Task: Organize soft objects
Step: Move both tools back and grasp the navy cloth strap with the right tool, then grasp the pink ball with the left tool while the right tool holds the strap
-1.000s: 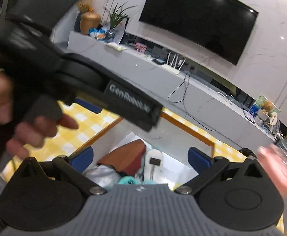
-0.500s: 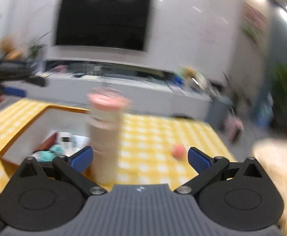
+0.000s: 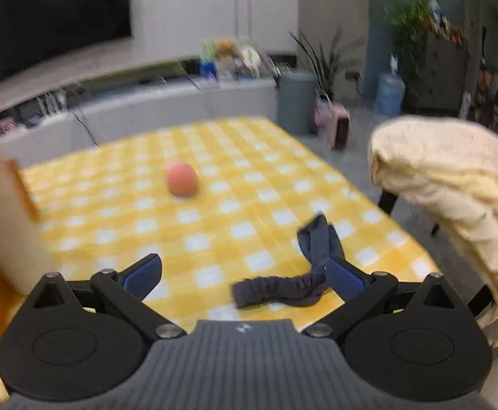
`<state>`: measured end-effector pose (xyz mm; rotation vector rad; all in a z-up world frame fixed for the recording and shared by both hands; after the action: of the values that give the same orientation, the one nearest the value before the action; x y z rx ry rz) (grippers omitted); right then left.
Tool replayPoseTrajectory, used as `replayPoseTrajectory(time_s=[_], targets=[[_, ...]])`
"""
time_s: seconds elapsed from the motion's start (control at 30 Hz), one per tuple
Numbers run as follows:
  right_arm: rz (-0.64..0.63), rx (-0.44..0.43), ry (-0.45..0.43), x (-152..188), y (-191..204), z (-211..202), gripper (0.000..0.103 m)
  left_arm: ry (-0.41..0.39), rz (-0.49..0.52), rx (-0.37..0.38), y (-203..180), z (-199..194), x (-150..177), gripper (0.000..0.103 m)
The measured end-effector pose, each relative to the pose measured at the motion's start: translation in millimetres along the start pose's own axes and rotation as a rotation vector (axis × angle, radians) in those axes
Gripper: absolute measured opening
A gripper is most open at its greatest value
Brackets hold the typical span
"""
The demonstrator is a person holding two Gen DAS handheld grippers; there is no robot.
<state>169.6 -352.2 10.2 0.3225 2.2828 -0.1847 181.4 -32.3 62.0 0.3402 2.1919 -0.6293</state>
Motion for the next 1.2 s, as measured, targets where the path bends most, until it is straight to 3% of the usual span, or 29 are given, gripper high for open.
replayPoseTrajectory(time_s=[0.17,0.27,0.4,0.47,0.73,0.8,0.93,1.03,1.2], targets=[[0.149,0.064,0.162,15.4,-32.5,65.0,0.100,0.097,0.060,0.067,-22.1,26.2,20.0,0.103],[0.148,0.141,0.182,15.5,-46.7,83.3,0.100,0.154,0.093,0.067,-31.4,43.1,33.6,0.103],[0.135,0.163,0.195,9.0,-56.1,103.4,0.099,0.205,0.095,0.055,-39.0,62.9,44.4,0.103],[0.112,0.148,0.193,4.3,-56.3,110.4,0.088,0.218,0.099,0.062,-41.9,68.0,47.1,0.103],[0.075,0.142,0.207,-4.2,-63.0,129.5,0.067,0.262,0.121,0.038,-44.9,85.6,54.8,0.103],[0.056,0.121,0.199,-5.9,-64.4,130.6,0.057,0.273,0.125,0.034,-46.0,89.6,56.6,0.103],[0.033,0.130,0.194,-7.1,-66.0,127.6,0.020,0.294,0.114,0.029,-44.0,94.5,61.4,0.103],[0.046,0.125,0.202,-6.7,-70.6,125.5,0.007,0.301,0.123,0.014,-43.3,97.1,66.5,0.103],[0.059,0.079,0.215,-5.3,-75.2,121.9,0.004,0.260,0.122,-0.032,-44.7,95.7,72.1,0.103]])
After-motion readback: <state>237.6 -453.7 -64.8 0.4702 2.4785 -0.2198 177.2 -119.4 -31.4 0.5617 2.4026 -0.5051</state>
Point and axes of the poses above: each gripper's, at about its wrist camera, not at the fingertips, and z roughly the way its jaws point, y to its left, x to its underside, the point moved 5 cm from there along z, roughly the way its jaws point, and after that the axes turned 2 degrees about -z, right-handed, at the moved point
